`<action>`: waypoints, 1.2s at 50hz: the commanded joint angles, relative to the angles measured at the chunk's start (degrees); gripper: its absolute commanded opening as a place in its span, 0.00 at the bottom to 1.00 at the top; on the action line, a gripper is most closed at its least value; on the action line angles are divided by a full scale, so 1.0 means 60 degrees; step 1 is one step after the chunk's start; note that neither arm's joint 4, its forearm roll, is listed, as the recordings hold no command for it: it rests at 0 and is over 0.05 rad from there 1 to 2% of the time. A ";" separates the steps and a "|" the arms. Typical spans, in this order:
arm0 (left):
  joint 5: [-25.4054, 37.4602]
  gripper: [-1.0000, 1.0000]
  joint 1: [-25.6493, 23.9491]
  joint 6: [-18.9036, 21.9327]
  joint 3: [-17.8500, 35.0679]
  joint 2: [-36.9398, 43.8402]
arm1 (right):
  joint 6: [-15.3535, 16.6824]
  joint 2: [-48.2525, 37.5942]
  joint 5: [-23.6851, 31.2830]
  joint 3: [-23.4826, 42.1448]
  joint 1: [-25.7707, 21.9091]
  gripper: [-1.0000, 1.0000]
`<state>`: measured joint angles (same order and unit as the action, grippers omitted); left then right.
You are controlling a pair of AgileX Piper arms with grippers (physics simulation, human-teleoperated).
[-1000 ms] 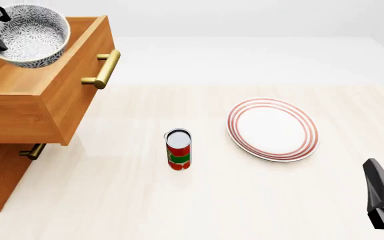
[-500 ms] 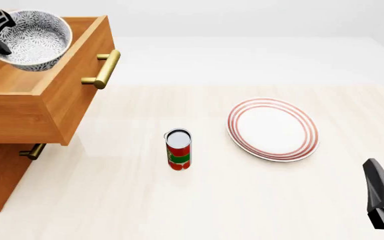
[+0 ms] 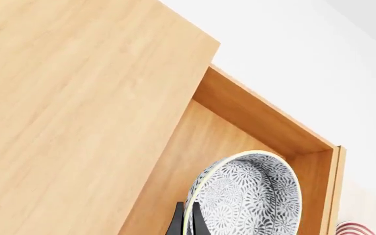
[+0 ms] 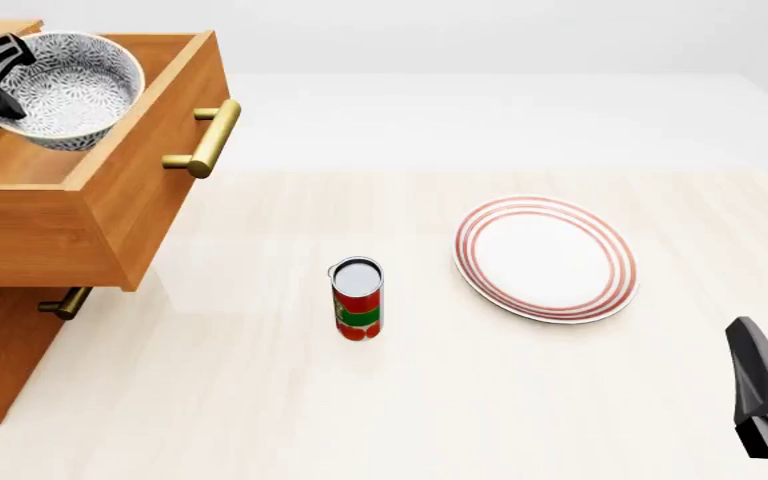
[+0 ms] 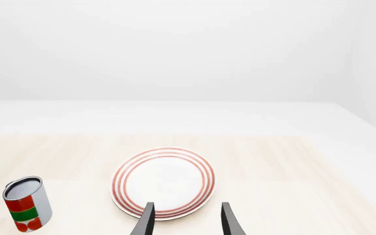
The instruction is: Put the bowl in the top drawer of the cabinet.
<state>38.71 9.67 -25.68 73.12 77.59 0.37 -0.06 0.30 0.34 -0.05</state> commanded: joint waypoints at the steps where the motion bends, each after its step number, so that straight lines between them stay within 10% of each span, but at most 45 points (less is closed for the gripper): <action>1: -0.0134 0.00 0.0069 0.0052 -0.0050 0.0081 | -0.0001 0.0000 0.0001 0.0000 0.0002 1.00; 31: -0.0263 0.00 0.0225 0.0318 -0.0062 0.0272 | 0.0000 0.0000 0.0001 0.0000 0.0001 1.00; 32: -0.0263 1.00 0.0207 0.0261 -0.0073 0.0273 | 0.0001 0.0000 -0.0001 0.0000 0.0000 1.00; 60: 0.0412 1.00 -0.0171 0.0327 0.0536 -0.0547 | 0.0002 0.0000 0.0000 0.0000 0.0001 1.00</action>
<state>39.52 9.18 -23.84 75.02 75.96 0.38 -0.06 0.30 0.34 -0.04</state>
